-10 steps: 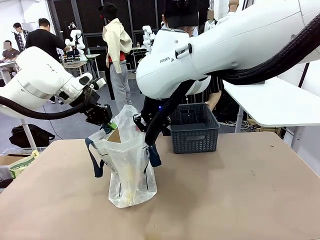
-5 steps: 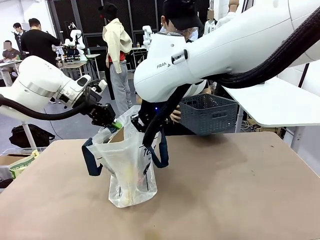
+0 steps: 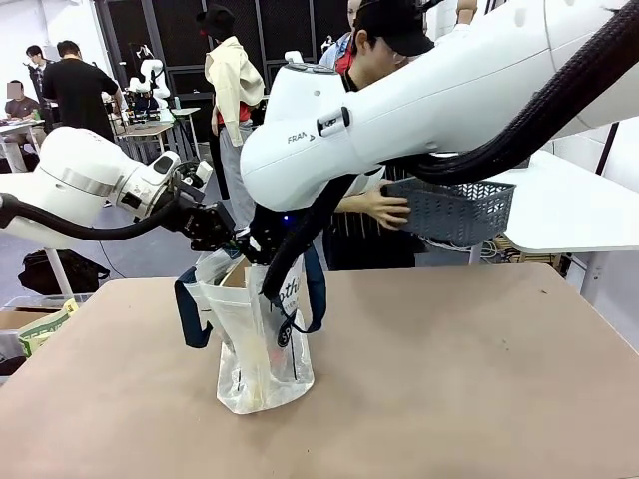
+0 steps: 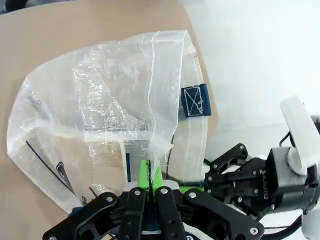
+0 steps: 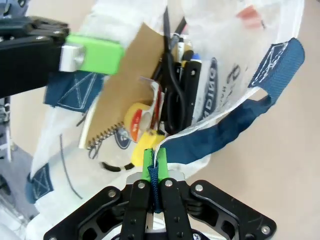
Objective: Transfer purchased items from the store into the shopping bag.
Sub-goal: Move the Reusable shopping bag to the right side of the table.
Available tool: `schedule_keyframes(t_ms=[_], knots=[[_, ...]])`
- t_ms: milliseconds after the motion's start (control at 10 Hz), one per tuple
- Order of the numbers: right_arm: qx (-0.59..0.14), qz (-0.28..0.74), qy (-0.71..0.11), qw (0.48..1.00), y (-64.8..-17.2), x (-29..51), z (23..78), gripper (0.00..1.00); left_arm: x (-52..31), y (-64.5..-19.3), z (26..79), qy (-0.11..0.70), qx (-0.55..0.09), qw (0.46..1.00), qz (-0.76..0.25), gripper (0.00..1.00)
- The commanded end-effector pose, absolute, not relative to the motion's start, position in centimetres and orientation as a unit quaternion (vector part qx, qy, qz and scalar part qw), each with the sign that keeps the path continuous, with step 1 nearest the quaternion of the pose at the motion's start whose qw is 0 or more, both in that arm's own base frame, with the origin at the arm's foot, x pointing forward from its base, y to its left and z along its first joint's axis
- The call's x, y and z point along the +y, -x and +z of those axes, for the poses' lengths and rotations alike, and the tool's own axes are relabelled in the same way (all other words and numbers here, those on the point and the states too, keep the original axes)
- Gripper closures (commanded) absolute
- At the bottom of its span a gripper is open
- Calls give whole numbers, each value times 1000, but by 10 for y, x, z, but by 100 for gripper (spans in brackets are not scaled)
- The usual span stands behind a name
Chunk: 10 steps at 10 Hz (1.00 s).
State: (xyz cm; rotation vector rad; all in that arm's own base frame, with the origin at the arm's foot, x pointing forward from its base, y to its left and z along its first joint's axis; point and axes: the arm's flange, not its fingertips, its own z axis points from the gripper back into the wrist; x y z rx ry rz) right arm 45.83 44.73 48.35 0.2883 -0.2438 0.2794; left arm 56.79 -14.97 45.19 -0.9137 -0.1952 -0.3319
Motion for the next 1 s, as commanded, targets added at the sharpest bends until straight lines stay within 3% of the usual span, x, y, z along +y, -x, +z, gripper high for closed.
schedule_keyframes(t_ms=[0,400,600,900], knots=[[-142,150,-139,968,-464,466,481,100,-149,-573,452,470,-93,858,-183,100],[-139,180,-130,965,-462,491,478,100,-149,-571,450,501,-106,832,-214,100],[-130,234,-156,951,-457,494,479,100,-148,-573,450,500,-106,831,-220,100],[-133,289,-131,939,-454,492,479,100,-148,-577,448,503,-99,831,-215,100]])
